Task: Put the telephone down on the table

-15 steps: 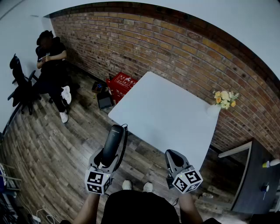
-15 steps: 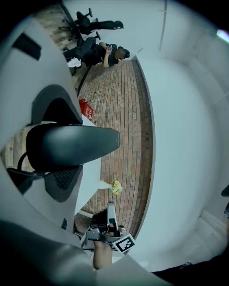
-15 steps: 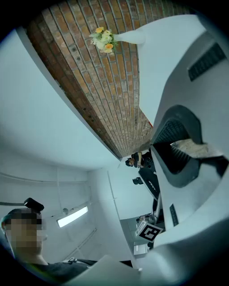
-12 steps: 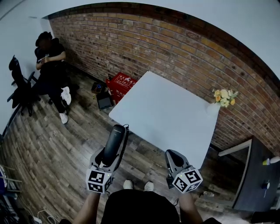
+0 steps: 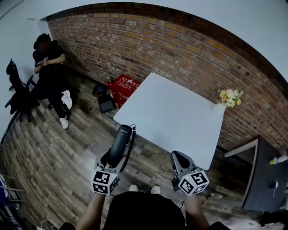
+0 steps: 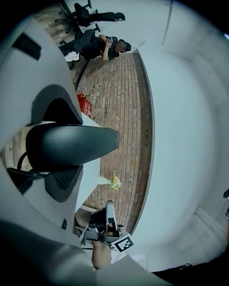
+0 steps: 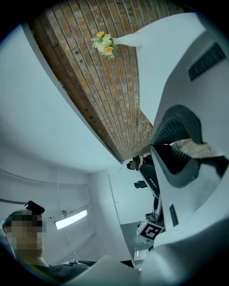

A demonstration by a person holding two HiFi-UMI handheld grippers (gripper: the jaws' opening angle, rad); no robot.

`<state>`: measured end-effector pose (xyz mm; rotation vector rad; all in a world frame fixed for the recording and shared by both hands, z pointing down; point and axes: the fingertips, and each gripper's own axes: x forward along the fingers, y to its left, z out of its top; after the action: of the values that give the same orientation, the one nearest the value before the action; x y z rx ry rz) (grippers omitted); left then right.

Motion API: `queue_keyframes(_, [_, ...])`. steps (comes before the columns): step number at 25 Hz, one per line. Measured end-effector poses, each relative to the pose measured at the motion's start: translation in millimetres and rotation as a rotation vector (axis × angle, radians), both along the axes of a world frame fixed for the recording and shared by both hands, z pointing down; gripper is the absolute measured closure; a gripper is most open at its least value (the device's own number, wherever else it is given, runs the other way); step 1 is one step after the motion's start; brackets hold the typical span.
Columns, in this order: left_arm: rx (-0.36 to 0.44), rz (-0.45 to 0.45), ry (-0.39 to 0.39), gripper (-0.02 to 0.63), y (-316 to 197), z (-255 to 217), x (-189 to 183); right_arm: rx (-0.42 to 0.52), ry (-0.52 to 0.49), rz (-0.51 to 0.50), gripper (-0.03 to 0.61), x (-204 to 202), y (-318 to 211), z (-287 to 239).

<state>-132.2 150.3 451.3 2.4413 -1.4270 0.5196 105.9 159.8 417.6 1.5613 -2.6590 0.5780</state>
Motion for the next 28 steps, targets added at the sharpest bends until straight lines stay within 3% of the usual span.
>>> queue_keyframes(28, [-0.012, 0.044, 0.013, 0.334, -3.2, 10.6, -53.2, -0.03, 0.015, 0.051, 0.556, -54.6, 7.8, 6.4])
